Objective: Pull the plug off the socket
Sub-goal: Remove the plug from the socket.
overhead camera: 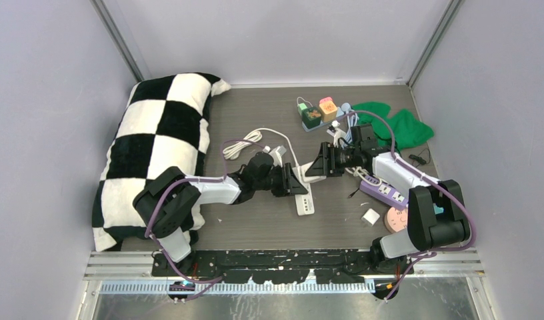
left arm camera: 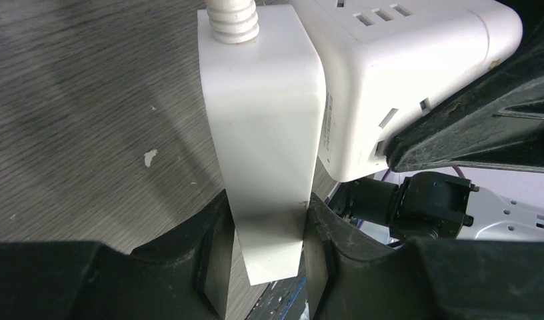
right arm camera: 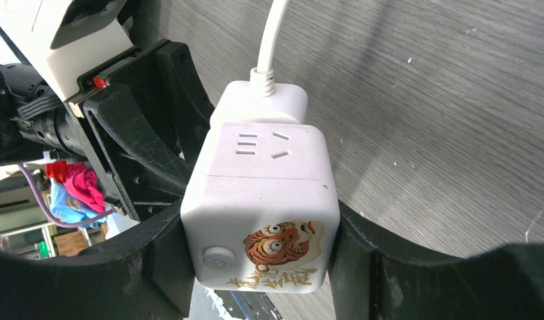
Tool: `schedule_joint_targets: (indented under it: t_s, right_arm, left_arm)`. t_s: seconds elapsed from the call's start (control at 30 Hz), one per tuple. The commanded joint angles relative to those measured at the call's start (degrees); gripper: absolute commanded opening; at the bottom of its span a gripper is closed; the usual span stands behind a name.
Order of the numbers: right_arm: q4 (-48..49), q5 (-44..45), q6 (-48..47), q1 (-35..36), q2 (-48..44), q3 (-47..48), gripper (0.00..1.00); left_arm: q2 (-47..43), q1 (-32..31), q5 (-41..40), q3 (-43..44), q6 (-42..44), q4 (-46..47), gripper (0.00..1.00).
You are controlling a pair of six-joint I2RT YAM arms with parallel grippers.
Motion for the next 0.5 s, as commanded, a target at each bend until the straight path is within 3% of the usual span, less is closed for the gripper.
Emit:
schedule_joint_targets:
  t_s: [0.0,0.17,0.23,0.47]
  right_arm:
    - [7.8,-9.7,5.5,-0.2,-2.8,0.1,0.01]
    - [15.5,-17.0,11.1,1.6,-2.8,-1.4,0.01]
    - [15.2,-15.4,11.1,1.9,-3.1,-1.5,0.01]
    - [0.1,8.8,0.9,1.5,-4.2,1.6,0.01]
  left_arm:
    - [-1.7,-0.6,-1.0,0.7,3.0,-0.6,0.01]
    - [-2.2,-1.0,-1.6,0.6,3.7,-1.0,0.01]
    - [-1.9,-1.0,-1.6,0.9,3.2,-1.3,0.00]
    - [-2.1,-1.2,-2.4,1.3,3.4,-3.1,0.00]
